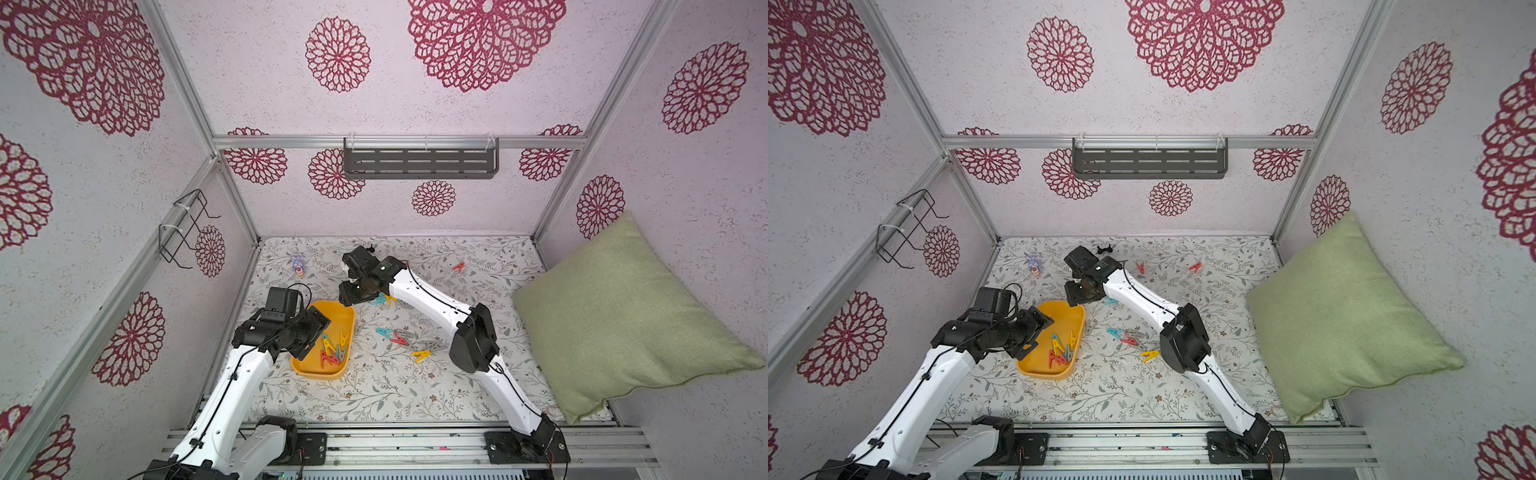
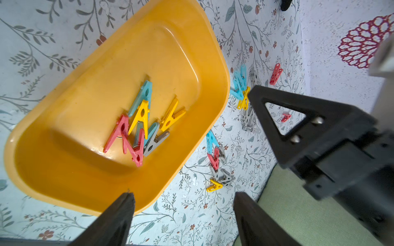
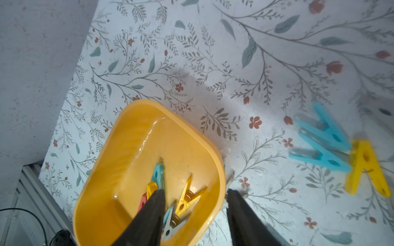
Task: Put the clothespins into the storage box
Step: Pick up the clothespin from the center of the board.
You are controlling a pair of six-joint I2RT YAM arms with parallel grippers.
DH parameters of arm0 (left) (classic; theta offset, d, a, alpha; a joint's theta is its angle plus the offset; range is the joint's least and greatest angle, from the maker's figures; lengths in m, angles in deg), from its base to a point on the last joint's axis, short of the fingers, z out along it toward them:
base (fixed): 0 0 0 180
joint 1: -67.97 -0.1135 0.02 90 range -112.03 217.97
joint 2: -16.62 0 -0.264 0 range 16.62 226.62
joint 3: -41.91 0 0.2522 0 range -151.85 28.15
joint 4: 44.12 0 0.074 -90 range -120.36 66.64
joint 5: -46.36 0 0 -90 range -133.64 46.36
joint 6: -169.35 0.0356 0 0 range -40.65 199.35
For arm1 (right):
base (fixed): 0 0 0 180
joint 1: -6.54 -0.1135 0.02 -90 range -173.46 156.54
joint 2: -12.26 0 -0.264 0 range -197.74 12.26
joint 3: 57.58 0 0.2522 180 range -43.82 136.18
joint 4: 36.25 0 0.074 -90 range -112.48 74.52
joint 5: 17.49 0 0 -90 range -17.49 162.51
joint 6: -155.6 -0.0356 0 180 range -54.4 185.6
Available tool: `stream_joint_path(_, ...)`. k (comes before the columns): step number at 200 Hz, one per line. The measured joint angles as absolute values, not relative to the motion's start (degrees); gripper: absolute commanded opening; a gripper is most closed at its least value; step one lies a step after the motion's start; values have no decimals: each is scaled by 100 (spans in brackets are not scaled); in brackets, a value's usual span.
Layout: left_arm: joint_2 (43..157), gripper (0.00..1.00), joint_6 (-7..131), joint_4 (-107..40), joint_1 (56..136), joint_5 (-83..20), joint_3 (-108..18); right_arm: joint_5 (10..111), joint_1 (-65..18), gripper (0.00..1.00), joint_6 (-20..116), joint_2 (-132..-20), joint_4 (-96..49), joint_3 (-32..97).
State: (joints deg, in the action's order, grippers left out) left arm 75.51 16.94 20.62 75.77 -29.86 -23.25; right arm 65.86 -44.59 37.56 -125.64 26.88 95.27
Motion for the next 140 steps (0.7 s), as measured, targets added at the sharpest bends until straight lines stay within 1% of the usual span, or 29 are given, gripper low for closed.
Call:
stream_joint_path(17, 7553, 81, 1694, 2076, 7577, -3008, -2329, 6700, -4433, 50, 3702, -12407, 2681, 9393)
stream_joint_path(39, 7553, 81, 1694, 2076, 7577, -3012, -2329, 6822, -4402, 53, 3601, -12169, 2601, 8873)
stream_joint_path(87, 7545, 81, 1690, 2071, 7577, -3012, -2329, 6796, -4265, 53, 3385, -12046, 2395, 7772)
stream_joint_path(102, 7536, 81, 1692, 2069, 7577, -3012, -2325, 6778, -4234, 53, 3315, -12046, 2386, 7641)
stream_joint_path(140, 7481, 81, 1692, 2047, 7577, -3010, -2281, 6735, -4223, 48, 3234, -12053, 2214, 7616)
